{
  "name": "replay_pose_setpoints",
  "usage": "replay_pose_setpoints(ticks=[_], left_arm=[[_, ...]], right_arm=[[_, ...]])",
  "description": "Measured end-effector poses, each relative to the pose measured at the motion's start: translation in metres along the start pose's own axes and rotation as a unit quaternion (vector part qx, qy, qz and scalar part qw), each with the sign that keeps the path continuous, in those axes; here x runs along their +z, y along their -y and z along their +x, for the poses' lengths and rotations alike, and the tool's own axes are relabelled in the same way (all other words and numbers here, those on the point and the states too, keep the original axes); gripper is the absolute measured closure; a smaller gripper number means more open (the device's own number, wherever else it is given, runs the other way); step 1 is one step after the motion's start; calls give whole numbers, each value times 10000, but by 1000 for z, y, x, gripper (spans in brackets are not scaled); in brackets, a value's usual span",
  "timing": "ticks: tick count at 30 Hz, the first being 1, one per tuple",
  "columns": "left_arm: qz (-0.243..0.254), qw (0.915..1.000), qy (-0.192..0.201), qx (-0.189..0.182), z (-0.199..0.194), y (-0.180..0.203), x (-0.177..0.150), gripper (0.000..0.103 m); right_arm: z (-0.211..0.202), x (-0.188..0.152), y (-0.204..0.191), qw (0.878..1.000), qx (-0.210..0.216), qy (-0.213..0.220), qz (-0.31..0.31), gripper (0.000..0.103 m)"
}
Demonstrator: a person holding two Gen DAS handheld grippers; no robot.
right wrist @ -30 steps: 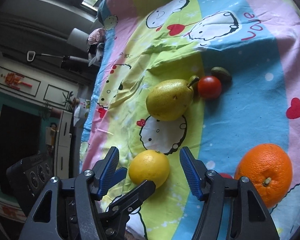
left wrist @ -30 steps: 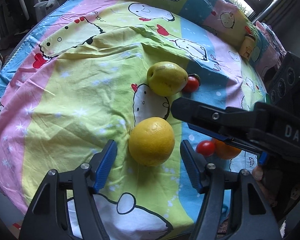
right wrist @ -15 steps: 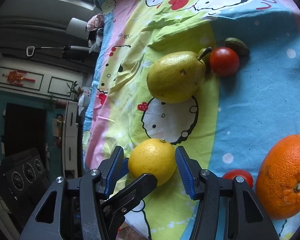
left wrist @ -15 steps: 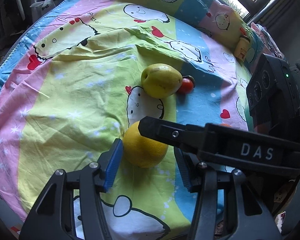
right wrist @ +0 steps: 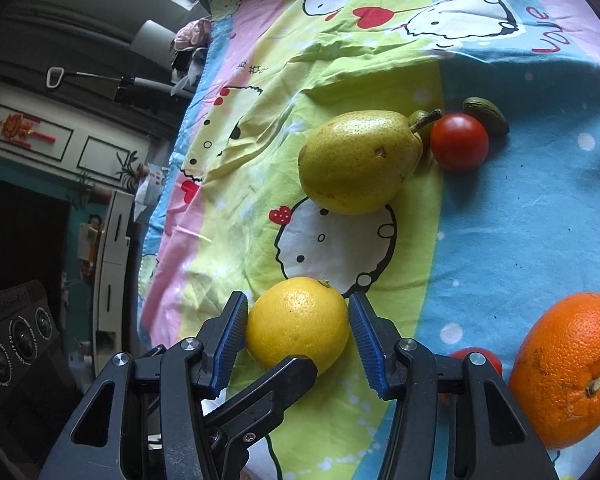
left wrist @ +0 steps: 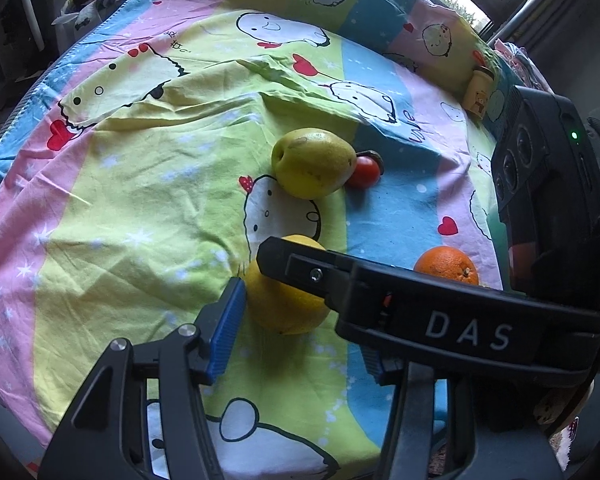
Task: Organize fruits
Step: 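Close the right gripper on the yellow lemon, then lift the lemon with the right gripper and carry it over the basin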
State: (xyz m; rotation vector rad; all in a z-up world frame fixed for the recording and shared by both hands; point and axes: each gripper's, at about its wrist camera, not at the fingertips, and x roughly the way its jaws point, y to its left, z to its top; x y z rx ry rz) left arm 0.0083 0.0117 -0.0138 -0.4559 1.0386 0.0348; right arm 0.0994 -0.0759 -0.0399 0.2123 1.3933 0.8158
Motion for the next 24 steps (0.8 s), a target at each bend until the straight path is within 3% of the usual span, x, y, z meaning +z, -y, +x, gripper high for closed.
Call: replay_pose_setpoints(ticks=[9,14,24], left_arm=[[156,9976,393,-555,4,31,3,54],[-39,9959,270,-866,16,30,7,54],[-313,9964,72,-791,30,20,8,56]], right_arm=[[-39,4,10,9962,-600,631,-71,48],[-44,8,13,9922,-960,779,-132,51],[-29,14,6,9883,-1361,574,-369,53]])
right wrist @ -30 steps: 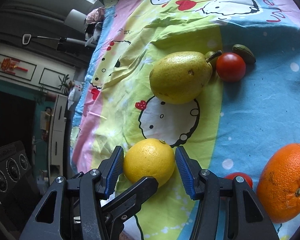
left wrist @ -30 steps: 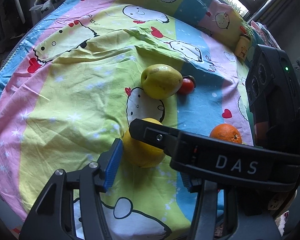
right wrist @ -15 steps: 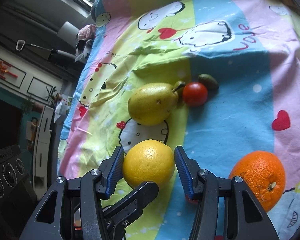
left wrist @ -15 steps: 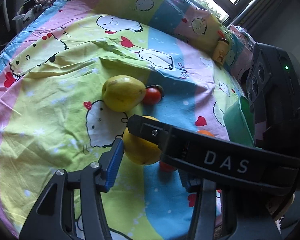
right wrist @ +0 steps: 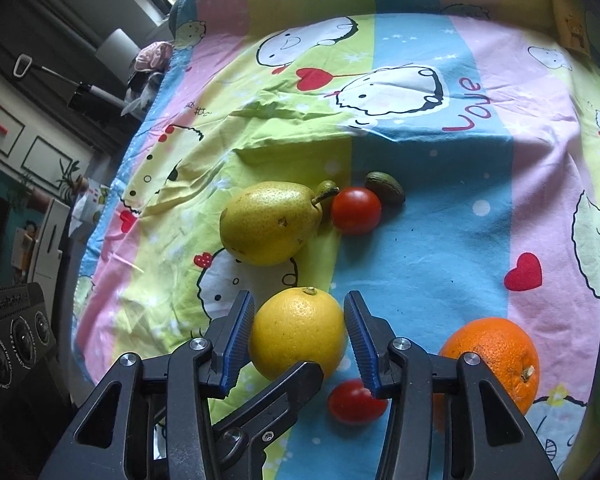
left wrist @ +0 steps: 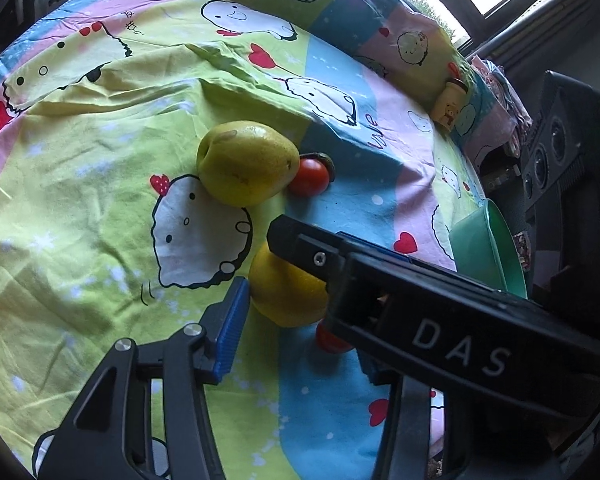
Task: Organize fruits
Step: 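Lift the lemon with the right gripper and carry it over the basin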
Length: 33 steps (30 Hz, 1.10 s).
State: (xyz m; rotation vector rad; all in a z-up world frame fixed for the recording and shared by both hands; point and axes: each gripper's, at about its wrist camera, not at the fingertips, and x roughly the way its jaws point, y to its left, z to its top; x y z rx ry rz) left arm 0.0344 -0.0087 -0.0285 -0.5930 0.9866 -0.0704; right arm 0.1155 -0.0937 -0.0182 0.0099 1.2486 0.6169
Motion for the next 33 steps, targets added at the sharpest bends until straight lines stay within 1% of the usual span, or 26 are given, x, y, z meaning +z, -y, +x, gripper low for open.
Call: replay_pose_setpoints(ticks=[3,13,20,22,28,33], left_arm=[[17,10000,4,51,1,0,-1,55],[-75,9998,-52,-204,5,-8,0,53],[-22,9999,-13,-164,4,-5,-1,53],[15,10000,28,-94,2,-4,-1,53],[200,9993,320,-28,-9,3,-1,54],[486,9961,734,-21,-23,19,-3,54]], right_arm=[[2,0,-1,10000,-10,-45,-80,53],[4,0,-3,9997,-61,-92,-202,53],[3,-1,-3,9996,-29,-59,-267,53],[3,-1,-3,9997,32,-34,-229,53],[-9,-3,-5,9992,192,259,-232,52],[-33,-5,-6,9965,298,727,-295,52]])
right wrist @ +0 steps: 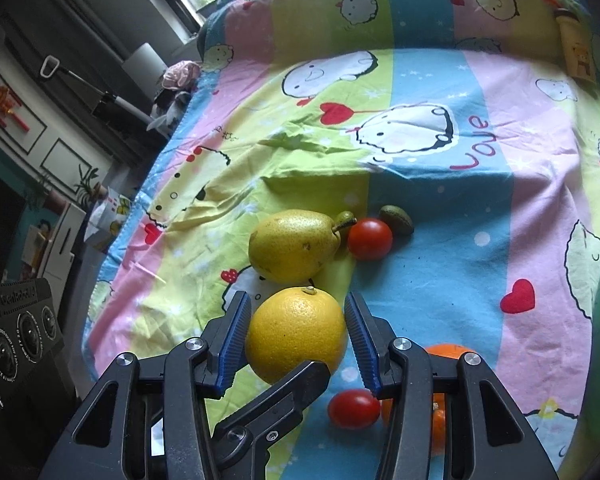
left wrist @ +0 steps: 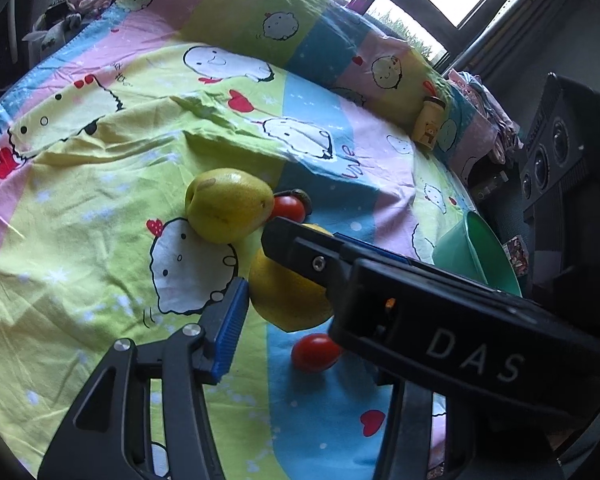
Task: Organize fruits
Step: 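Lift the lemon with the right gripper and carry it over the basin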
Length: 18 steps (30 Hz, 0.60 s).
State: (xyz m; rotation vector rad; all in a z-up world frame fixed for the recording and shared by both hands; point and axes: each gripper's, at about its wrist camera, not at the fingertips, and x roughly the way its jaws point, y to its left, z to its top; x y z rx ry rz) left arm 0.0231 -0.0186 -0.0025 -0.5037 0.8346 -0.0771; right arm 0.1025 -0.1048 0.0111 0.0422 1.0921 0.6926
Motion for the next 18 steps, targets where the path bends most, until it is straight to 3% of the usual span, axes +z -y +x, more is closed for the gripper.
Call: replay_pose_setpoints(ticks=[18], left_arm=[[887,9930,750,-226,-26,62,10,54]], right_arm=[[-77,-1,14,9918,85,1260,190,52]])
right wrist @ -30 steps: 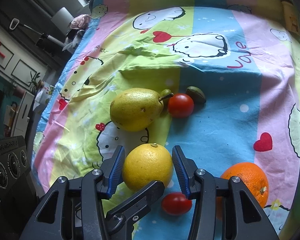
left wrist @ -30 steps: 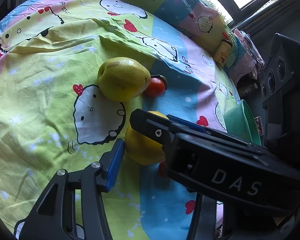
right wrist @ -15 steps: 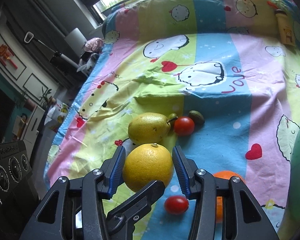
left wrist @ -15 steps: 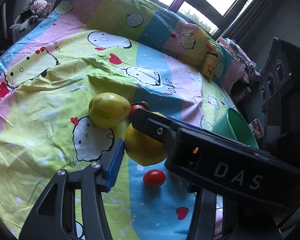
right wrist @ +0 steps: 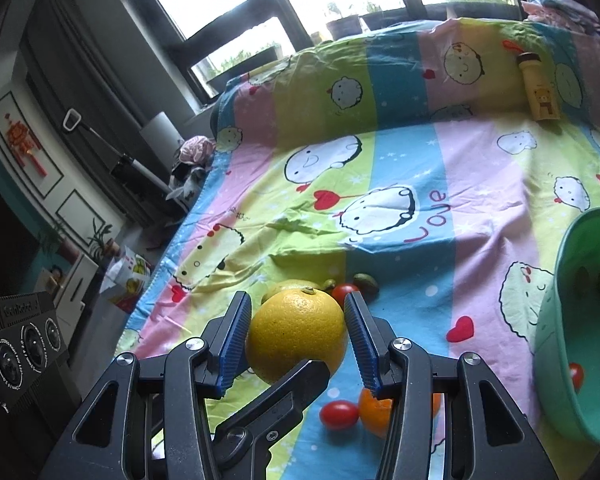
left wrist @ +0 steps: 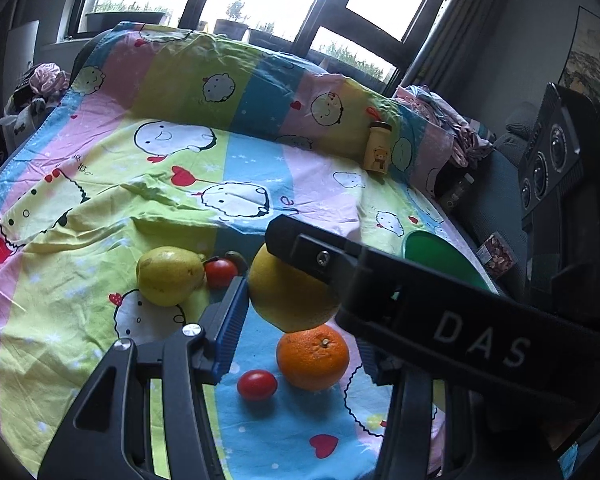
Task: Organize fruits
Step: 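Lift the lemon with the right gripper and carry it over the basin, then lower the lemon into the green basin and open the right gripper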
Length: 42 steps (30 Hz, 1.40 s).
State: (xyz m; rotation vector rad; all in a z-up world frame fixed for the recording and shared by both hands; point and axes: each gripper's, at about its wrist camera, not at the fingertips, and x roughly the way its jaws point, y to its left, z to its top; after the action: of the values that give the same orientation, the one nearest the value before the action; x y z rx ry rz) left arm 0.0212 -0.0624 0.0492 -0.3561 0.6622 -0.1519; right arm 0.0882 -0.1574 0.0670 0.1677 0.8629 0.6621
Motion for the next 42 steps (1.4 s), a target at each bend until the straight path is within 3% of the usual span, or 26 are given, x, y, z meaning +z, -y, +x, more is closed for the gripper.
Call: replay_pose_setpoints(ticks=[12,25,31,42], left_arm=[[705,9964,37,-463,12,54,17,54],[1575,9818,-358,-1001,44,119,25,54],[1751,9742,-605,-1288,60,136,23,53],[1630,9652,-1091,-1729,94,148,10,53]], right_arm=[[-50,10,36,9959,-263,720,474,52],[-96,9,95,9808,-687,1297,1286,52],[-108,5,115,9729,-953,1381,1593,52],[-109,-5,145,9612,-1456,1146,2043,52]])
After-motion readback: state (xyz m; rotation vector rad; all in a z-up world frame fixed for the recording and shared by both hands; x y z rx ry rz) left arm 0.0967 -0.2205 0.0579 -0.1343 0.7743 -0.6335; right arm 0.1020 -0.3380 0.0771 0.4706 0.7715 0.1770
